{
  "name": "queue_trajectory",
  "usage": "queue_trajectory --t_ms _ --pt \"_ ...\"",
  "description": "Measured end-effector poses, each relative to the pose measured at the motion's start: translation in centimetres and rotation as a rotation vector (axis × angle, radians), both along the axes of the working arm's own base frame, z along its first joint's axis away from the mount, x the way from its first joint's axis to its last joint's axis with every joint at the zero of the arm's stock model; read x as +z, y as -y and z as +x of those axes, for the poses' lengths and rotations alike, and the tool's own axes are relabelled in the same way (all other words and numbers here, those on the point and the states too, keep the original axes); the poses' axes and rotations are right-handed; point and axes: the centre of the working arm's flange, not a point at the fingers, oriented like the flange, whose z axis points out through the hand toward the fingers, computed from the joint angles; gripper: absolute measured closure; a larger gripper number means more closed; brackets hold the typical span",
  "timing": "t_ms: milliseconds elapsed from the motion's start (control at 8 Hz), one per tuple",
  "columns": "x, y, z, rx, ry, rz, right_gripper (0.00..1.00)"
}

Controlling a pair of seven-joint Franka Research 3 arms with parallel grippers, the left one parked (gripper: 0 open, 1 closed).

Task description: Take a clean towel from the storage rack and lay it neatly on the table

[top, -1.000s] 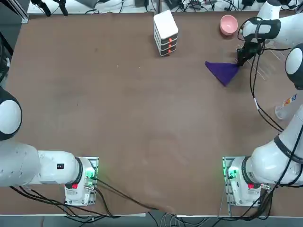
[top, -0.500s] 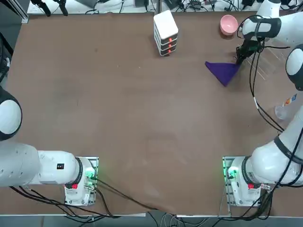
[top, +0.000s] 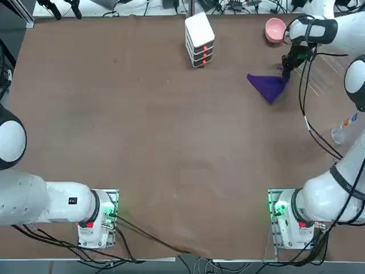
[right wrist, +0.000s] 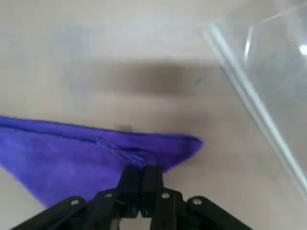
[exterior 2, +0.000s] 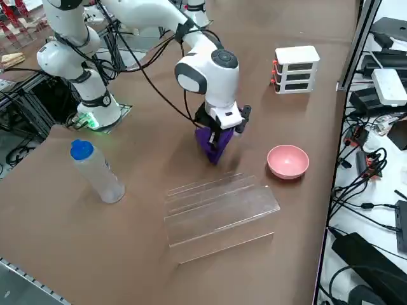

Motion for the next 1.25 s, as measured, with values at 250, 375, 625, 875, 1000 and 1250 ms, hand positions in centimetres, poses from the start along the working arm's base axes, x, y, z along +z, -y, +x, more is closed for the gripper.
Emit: queue_trajectory --t_ms 250,375,625,875,1000,1250 --pt "1.1 -3.3 -0.4 -0.007 -0.045 0.039 0.98" --pt "2.4 -5.5 -0.9 -0.015 -0.074 0.055 0.98" --pt "3.7 -9.7 -2.7 -0.008 -0.122 0.071 0.98" --pt "2.9 -13.5 -5.6 -0.001 -0.174 0.112 0.98" --pt "2.8 -16.0 -6.8 0.000 -0.195 0.123 0.98" --pt "2.3 -21.1 -9.2 -0.005 -0.226 0.101 0.98"
